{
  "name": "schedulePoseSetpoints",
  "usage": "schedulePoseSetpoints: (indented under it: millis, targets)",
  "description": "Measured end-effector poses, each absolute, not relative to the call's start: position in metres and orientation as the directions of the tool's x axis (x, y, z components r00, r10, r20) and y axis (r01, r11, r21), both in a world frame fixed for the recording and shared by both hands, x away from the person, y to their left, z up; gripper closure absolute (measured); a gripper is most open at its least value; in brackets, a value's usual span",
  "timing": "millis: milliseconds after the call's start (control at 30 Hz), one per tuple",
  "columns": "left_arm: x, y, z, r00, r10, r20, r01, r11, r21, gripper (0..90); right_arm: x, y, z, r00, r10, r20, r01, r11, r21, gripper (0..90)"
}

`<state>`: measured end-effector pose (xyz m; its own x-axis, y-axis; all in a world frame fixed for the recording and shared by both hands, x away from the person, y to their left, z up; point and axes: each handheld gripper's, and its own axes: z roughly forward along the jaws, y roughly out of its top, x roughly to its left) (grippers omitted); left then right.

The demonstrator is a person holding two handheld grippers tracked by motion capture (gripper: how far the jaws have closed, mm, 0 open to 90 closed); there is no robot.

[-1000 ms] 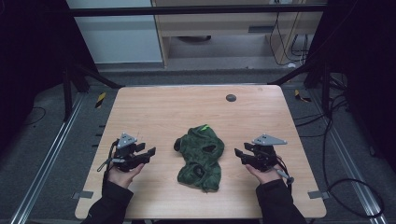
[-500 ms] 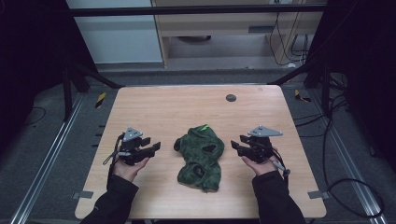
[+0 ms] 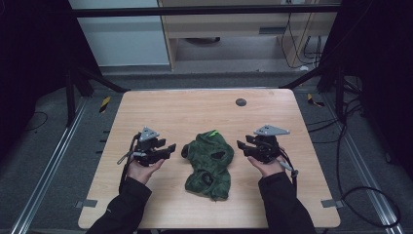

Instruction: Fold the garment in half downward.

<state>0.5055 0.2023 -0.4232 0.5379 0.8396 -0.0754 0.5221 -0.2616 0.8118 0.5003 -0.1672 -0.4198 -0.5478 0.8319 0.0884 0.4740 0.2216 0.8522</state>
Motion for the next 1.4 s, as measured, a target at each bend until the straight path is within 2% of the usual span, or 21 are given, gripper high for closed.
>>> schedulePoseSetpoints:
  millis: [900,1400]
  targets:
    - [0.547,0.168,-0.436,0.546,0.836,-0.056,0.550,-0.307,0.777,53.5,0.533,-0.151,-0.443,-0.533,0.836,0.127,0.542,0.223,0.810,55.4]
    - [0.566,0.160,-0.456,0.542,0.835,-0.096,0.587,-0.295,0.754,52.2,0.548,-0.143,-0.460,-0.530,0.838,0.129,0.576,0.244,0.780,55.1]
